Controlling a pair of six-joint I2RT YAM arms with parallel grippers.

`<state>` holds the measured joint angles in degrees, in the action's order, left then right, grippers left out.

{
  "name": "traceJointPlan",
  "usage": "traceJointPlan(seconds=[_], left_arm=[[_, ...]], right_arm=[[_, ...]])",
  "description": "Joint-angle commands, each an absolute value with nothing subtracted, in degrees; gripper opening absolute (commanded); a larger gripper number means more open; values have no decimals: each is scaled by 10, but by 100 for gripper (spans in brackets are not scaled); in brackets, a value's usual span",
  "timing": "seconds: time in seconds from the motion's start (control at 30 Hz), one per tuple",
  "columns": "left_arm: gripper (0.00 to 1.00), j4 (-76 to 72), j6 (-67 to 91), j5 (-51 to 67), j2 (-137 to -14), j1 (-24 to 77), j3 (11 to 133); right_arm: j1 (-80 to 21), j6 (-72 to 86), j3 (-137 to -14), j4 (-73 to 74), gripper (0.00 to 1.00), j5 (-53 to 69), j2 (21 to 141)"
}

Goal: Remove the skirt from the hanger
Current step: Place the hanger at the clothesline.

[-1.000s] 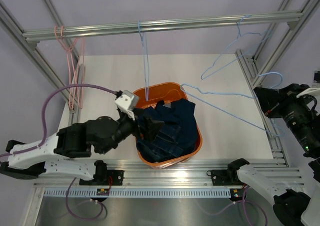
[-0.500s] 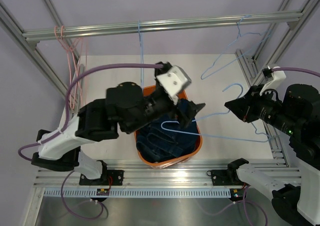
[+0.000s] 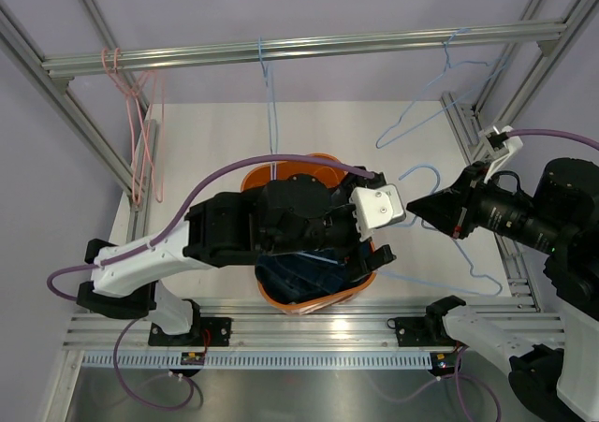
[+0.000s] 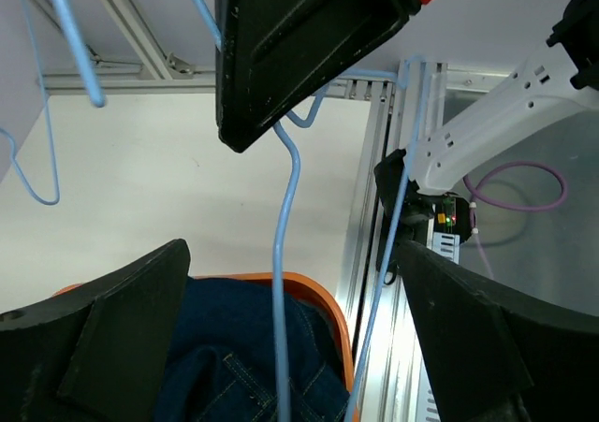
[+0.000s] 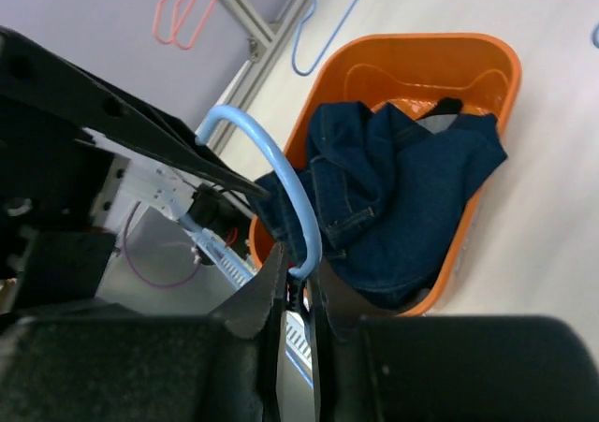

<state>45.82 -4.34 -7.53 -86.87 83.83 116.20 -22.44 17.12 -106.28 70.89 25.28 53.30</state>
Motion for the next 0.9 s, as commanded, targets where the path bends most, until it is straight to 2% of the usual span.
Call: traceJointPlan(seconds=[0.0,0.03,0.07,0.13,0.17,0.23,0.37,0.4,0.43,0.47,0.5,0.57,0.6,0.67,0.7,0.8,0.83,0.87], left_arm=[[90,468,-40,-34,-875,835,1158],[66,470,-40,-28,-876,831,1159],[55,474,-39,-20,-876,828,1159],[33,483,-37,-4,-875,818,1155],[28,483,-34,-4,-872,814,1151],[10,477,-27,21,-860,804,1141],[12,448,-21,24,-844,802,1105],[17,444,-19,23,-844,801,1102],[33,441,-19,23,-843,801,1100],[68,436,-20,23,-844,800,1098],[68,433,-22,26,-844,800,1096],[65,424,-28,51,-843,796,1091],[48,419,-29,59,-842,796,1083],[21,415,-32,81,-840,795,1079],[0,414,-33,79,-837,795,1078],[0,413,-31,72,-819,790,1066],[0,412,-30,72,-811,787,1055],[0,410,-34,72,-805,786,1049]], right_arm=[[-222,185,-1077,667,0,320,532],[-222,186,-1078,666,0,329,532],[-222,185,-1078,664,0,335,532],[-222,186,-1079,660,0,359,532],[-222,188,-1079,657,0,368,531],[-222,192,-1077,645,0,387,526],[-222,201,-1072,635,0,406,520],[-222,203,-1070,632,0,414,519],[-222,207,-1064,622,0,436,519],[-223,216,-1061,618,0,442,518],[-222,221,-1058,613,0,446,515],[-222,223,-1056,607,0,450,513],[-223,223,-1057,608,0,449,513],[-222,223,-1057,610,0,447,513],[-222,223,-1057,610,0,446,512],[-222,221,-1055,613,1,445,511],[-222,221,-1055,611,24,446,511],[-222,222,-1054,609,40,443,511]])
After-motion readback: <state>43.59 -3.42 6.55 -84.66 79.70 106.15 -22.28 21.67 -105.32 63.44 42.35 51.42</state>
